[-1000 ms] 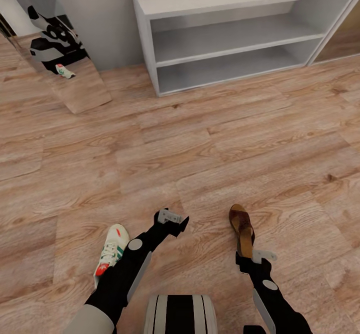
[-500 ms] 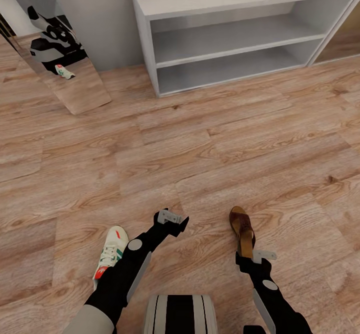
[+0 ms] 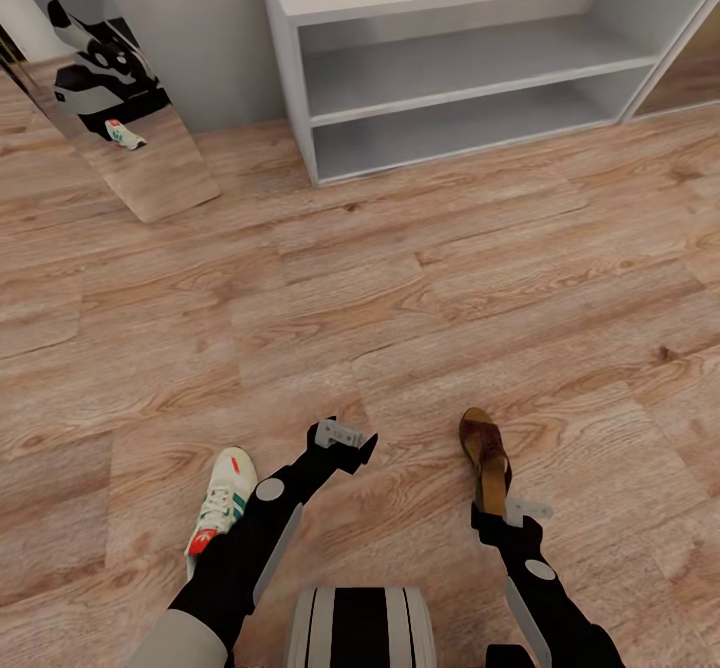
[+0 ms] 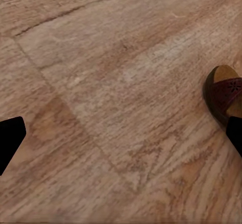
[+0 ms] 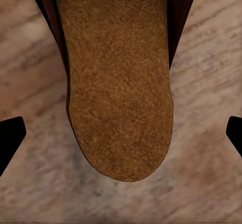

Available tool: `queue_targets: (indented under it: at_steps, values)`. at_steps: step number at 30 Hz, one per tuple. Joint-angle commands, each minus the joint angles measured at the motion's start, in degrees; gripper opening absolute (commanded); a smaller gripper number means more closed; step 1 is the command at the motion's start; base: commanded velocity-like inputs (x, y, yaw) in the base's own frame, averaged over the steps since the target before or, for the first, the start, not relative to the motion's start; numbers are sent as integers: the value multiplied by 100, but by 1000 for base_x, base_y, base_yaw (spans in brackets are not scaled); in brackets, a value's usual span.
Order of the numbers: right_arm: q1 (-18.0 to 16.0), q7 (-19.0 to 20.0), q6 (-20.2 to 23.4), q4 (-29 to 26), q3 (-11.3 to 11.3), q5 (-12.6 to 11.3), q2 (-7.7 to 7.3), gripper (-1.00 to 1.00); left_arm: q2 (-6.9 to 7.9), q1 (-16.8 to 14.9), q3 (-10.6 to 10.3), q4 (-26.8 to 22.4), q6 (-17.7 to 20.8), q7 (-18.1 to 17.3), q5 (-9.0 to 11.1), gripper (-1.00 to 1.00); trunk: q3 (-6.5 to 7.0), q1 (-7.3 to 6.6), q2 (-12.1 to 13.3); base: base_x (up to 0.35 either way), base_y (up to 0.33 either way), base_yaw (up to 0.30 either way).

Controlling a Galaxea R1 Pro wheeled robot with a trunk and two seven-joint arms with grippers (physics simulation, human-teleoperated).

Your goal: Pick up the two gym shoes and the two sandals from the corridor floor and place them onto the hallstand (shoe rack) in the corridor, making sure they are on the rack and not on the floor. Arrange them so the two gym shoes are next to each other and the two sandals are next to each other.

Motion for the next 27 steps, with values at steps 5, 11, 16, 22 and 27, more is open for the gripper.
queue_targets:
  at_steps: [5, 11, 16, 22, 27]
  values:
    - [0, -19, -8, -11, 8, -55, -3, 100, -4, -1, 5, -10, 38, -19, 4, 100, -26, 1, -3, 0, 0, 0]
    - [0, -19, -158, -4, 12, -51, -3, 100, -4, -1, 6, -11, 32, -22, 8, 100, -28, 1, -3, 0, 0, 0]
    - [0, -19, -306, 14, 15, -49, -3, 100, -1, -2, 5, -9, 31, -29, 11, 100, -48, 1, -3, 0, 0, 0]
    - [0, -19, -370, 8, 16, -47, -8, 100, 4, -1, 5, -10, 43, -47, 12, 100, -145, 9, -7, 0, 0, 0]
    - [0, -19, -464, 15, 16, -43, -10, 100, 10, -1, 12, -7, 26, -48, 9, 100, -153, 9, -7, 0, 0, 0]
